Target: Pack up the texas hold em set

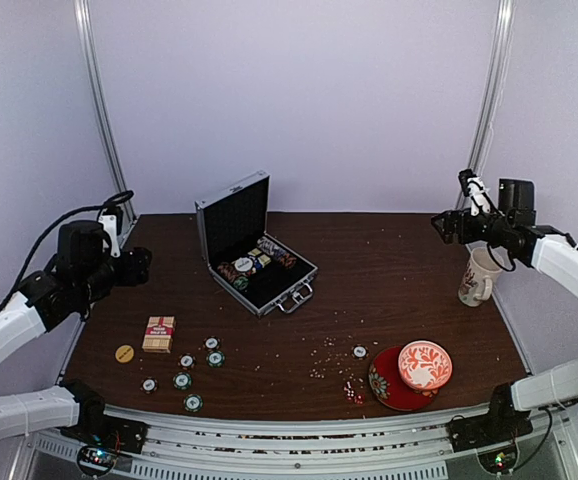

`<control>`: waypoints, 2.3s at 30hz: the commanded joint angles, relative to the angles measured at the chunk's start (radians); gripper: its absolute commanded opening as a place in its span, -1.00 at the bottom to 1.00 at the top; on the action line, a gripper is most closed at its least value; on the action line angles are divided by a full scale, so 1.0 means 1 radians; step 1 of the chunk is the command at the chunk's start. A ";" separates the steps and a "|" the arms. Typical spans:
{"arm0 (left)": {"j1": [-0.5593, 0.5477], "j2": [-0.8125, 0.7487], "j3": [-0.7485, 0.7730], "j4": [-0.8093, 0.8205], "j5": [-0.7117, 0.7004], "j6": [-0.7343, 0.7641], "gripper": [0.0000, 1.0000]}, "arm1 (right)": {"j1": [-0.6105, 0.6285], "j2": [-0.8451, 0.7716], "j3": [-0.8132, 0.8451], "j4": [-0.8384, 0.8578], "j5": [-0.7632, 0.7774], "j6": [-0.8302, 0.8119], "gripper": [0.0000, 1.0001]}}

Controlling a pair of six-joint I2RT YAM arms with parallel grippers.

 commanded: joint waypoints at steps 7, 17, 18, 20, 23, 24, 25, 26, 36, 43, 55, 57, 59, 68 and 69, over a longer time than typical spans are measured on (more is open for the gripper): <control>0.003 0.018 -0.175 0.081 0.189 -0.192 0.49 | 0.235 0.241 0.203 -0.130 0.023 -0.138 0.76; -0.091 0.147 -0.257 0.269 0.217 -0.318 0.10 | 0.416 0.685 0.529 -0.231 0.049 -0.100 0.34; -0.101 0.171 -0.258 0.297 0.220 -0.328 0.08 | 0.428 0.731 0.577 -0.242 0.048 -0.094 0.31; -0.124 0.220 -0.258 0.350 0.223 -0.346 0.07 | 0.448 0.833 0.654 -0.264 0.040 -0.078 0.26; -0.153 0.313 -0.245 0.451 0.222 -0.369 0.16 | 0.466 0.951 0.762 -0.286 0.004 -0.034 0.23; -0.157 0.351 -0.233 0.484 0.220 -0.376 0.20 | 0.470 0.986 0.794 -0.289 -0.008 -0.017 0.22; -0.161 0.390 -0.219 0.511 0.219 -0.380 0.22 | 0.472 1.019 0.825 -0.291 -0.017 -0.004 0.22; -0.163 0.436 -0.200 0.536 0.220 -0.384 0.23 | 0.474 1.047 0.854 -0.292 -0.021 0.011 0.18; -0.167 0.748 -0.065 0.724 0.225 -0.427 0.01 | 0.478 1.234 1.078 -0.334 -0.061 0.077 -0.01; -0.165 0.855 0.013 0.710 0.174 -0.439 0.00 | 0.479 1.214 1.016 -0.297 -0.140 0.083 -0.06; -0.165 0.937 0.068 0.679 0.166 -0.422 -0.26 | 0.479 1.172 0.889 -0.293 -0.188 0.047 -0.27; -0.165 0.953 0.087 0.669 0.165 -0.417 -0.32 | 0.479 1.153 0.859 -0.285 -0.186 0.043 -0.28; -0.165 0.961 0.091 0.670 0.162 -0.413 -0.34 | 0.479 1.136 0.833 -0.278 -0.185 0.037 -0.28; -0.167 0.974 0.091 0.671 0.157 -0.393 -0.20 | 0.484 1.087 0.745 -0.265 -0.216 0.053 -0.33; -0.166 0.969 0.086 0.668 0.159 -0.388 -0.19 | 0.487 1.072 0.722 -0.253 -0.221 0.056 -0.33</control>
